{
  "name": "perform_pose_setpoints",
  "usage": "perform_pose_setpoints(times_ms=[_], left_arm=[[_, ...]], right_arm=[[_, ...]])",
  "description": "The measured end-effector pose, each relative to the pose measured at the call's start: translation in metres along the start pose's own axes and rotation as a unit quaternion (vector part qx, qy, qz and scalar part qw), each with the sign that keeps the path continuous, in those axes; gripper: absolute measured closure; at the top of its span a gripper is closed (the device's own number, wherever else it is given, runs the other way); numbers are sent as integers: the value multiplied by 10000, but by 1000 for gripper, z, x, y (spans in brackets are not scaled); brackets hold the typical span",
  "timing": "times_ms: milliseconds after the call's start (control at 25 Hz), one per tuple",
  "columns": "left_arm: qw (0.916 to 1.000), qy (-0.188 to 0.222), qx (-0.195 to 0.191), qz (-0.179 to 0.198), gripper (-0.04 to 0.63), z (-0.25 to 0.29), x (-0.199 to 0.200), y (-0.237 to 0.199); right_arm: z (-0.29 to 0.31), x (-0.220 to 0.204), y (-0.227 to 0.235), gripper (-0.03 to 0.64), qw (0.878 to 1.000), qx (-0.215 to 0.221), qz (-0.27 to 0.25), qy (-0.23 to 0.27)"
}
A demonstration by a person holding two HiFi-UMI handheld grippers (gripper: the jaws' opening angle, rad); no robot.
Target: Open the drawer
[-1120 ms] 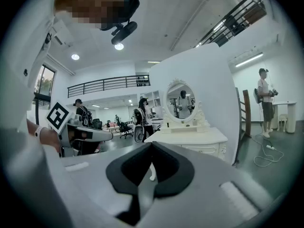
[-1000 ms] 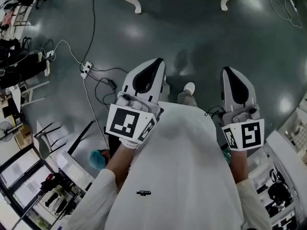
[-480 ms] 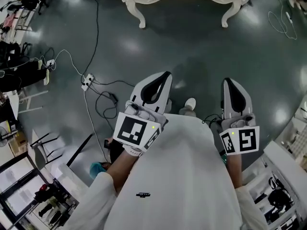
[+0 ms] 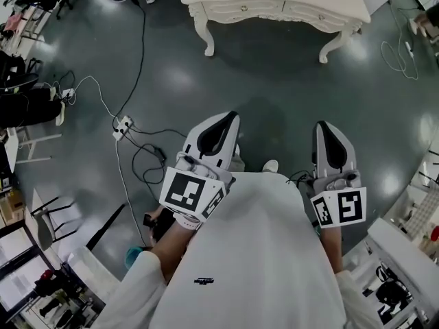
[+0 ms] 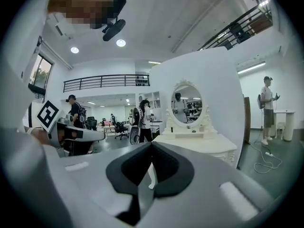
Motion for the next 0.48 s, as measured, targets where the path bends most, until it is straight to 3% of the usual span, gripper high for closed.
perform_pose_setpoints(times_ms=[480], left_arm=[[9998,101,44,-140,586,-31,-5,-73]], right_arm=[[53,3,-61,606,9998,94,-109,-120]])
Point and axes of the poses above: the fingertips, and each gripper's own axes: z forward along the fingers, y to its right, x out of its top, the point moved 1 cm from there along -z, backward along the fingers, and after that the axes turned 14 degrees about -y, right-handed, at the moved point
